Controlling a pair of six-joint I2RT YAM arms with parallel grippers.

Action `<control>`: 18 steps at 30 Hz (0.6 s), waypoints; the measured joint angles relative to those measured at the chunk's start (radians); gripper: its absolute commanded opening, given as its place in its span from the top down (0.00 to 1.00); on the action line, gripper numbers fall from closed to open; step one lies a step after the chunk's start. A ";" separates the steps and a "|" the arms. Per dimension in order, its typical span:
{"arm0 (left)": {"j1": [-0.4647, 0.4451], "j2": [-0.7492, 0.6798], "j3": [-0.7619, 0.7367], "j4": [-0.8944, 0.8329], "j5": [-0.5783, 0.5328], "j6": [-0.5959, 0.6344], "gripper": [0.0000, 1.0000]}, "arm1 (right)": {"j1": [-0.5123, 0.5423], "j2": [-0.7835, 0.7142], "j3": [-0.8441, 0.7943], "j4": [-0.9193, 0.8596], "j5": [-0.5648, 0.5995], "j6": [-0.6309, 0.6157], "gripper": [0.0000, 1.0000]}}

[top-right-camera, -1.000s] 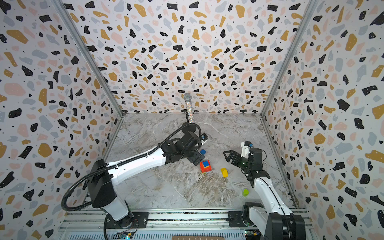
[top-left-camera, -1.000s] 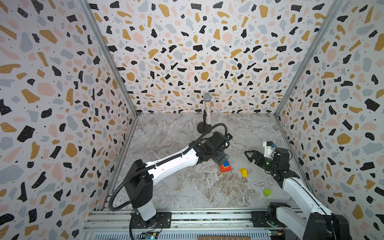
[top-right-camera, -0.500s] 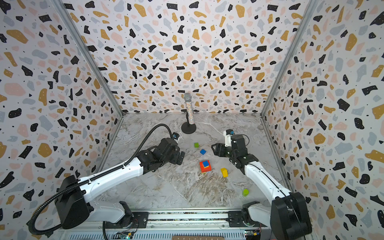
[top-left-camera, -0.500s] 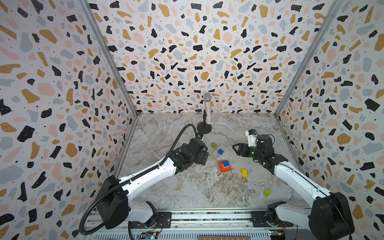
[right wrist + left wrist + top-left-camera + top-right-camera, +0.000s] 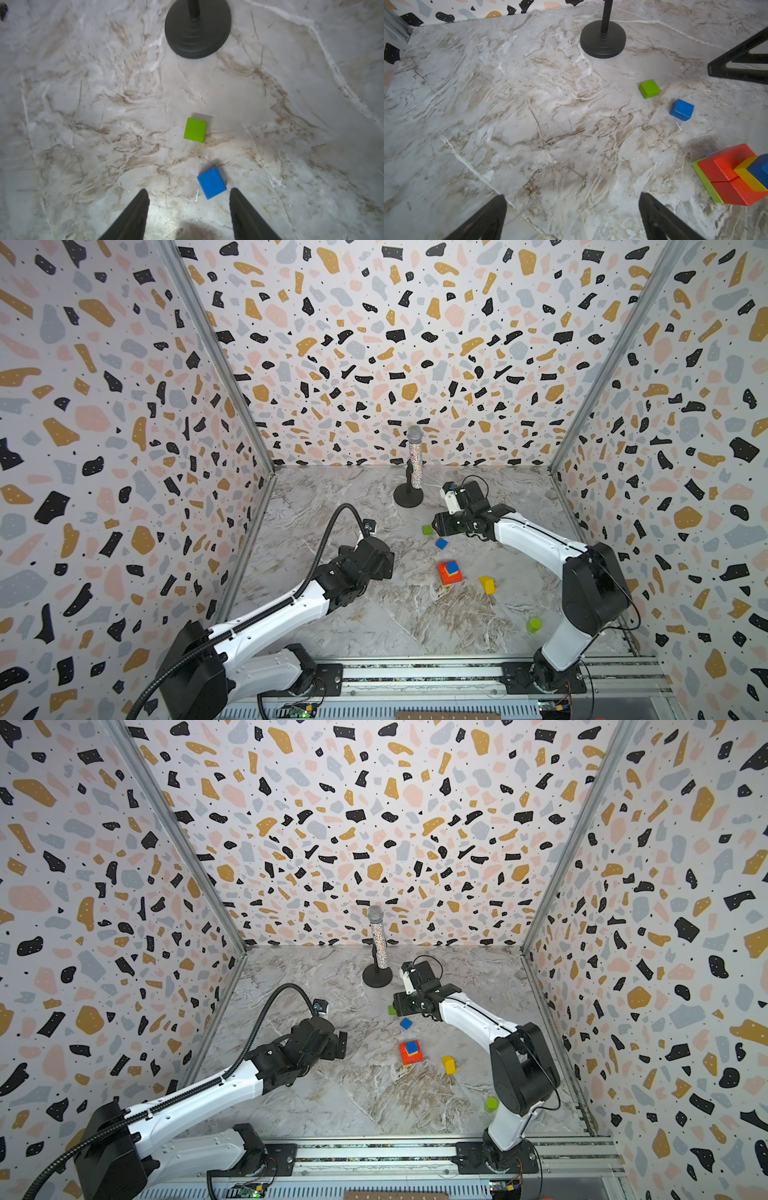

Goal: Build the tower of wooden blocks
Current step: 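Move the right gripper over the green cube while the left arm draws back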

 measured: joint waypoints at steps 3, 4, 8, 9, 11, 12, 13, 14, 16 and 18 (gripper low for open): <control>0.002 -0.002 -0.046 0.038 -0.004 -0.024 0.00 | 0.018 0.077 0.064 -0.034 0.017 -0.011 0.36; 0.004 0.000 -0.058 0.049 -0.003 -0.029 0.00 | 0.020 0.097 0.082 -0.044 0.018 -0.013 0.36; 0.006 0.031 -0.087 0.097 0.000 -0.054 0.00 | 0.022 0.183 0.156 -0.074 0.026 -0.022 0.36; 0.006 0.043 -0.092 0.112 0.004 -0.060 0.00 | 0.022 0.200 0.170 -0.080 0.029 -0.022 0.36; 0.006 0.063 -0.100 0.135 0.006 -0.070 0.00 | 0.022 0.229 0.192 -0.094 0.035 -0.023 0.37; 0.006 0.072 -0.104 0.147 0.007 -0.072 0.00 | 0.022 0.241 0.202 -0.101 0.038 -0.024 0.37; 0.006 0.084 -0.107 0.157 0.007 -0.075 0.00 | 0.022 0.255 0.214 -0.107 0.040 -0.025 0.37; 0.006 0.092 -0.110 0.167 0.007 -0.076 0.00 | 0.022 0.267 0.224 -0.112 0.044 -0.026 0.37; 0.007 0.102 -0.113 0.181 0.004 -0.076 0.00 | 0.022 0.286 0.239 -0.118 0.050 -0.026 0.40; 0.007 0.106 -0.117 0.195 0.000 -0.077 0.00 | 0.022 0.299 0.251 -0.121 0.054 -0.026 0.42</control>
